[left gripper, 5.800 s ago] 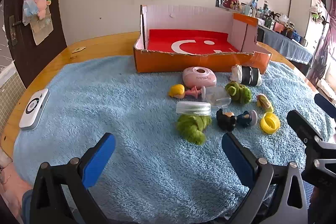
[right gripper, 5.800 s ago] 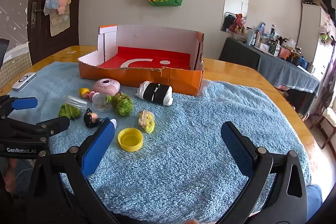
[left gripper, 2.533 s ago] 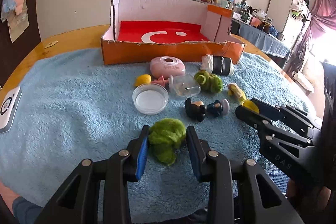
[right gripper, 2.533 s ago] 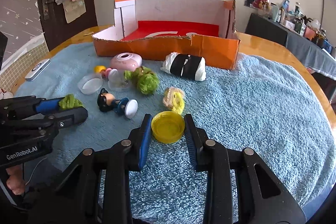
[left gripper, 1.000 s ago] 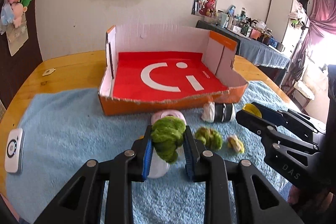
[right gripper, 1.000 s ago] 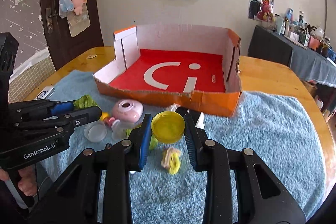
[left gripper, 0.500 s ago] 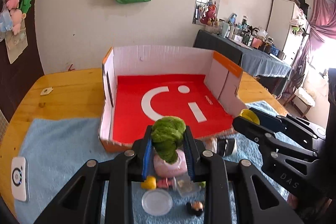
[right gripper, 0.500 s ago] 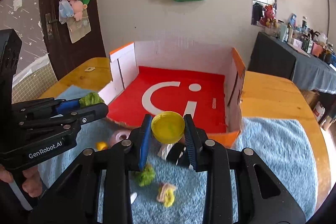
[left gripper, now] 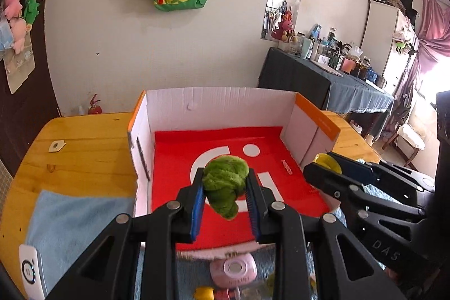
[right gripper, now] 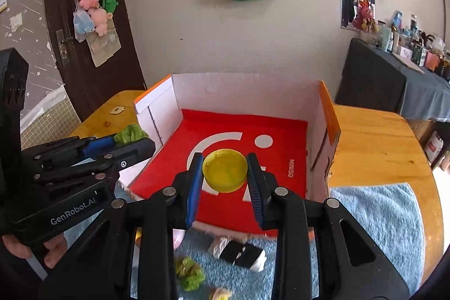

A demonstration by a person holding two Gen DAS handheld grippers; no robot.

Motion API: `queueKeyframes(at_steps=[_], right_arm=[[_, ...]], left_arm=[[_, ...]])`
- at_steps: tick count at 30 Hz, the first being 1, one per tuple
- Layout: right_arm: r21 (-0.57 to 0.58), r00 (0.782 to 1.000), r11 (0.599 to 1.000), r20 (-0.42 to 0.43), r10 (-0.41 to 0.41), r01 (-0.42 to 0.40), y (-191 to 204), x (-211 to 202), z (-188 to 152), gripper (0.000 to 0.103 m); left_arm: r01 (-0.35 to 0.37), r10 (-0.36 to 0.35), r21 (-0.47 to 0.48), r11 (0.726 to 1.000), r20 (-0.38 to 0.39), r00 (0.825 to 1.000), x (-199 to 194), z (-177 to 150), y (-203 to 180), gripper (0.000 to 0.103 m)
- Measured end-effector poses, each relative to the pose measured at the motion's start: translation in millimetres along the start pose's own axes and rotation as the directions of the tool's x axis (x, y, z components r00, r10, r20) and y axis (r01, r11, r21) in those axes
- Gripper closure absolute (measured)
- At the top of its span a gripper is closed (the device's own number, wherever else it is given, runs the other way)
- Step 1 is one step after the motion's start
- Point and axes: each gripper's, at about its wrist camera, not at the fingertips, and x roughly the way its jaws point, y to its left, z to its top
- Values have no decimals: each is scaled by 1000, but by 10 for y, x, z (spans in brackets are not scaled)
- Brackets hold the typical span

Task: Organize objects
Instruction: 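Carry the green yarn ball in the left gripper into the box while the right gripper carries the yellow lid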

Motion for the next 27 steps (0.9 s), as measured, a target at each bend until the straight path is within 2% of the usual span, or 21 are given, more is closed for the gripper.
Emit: queueKeyframes(at_steps=[14,27], right_arm=[[15,998,1000,-58,-26,27,-142,405,235,74],[48,990,998,-142,-24,31,-246,845,286,74]], left_arm=[[-17,16,-18,1000,-75,997,495,213,121,75],[-34,31,-20,999,-140,990,914,340,192,75]])
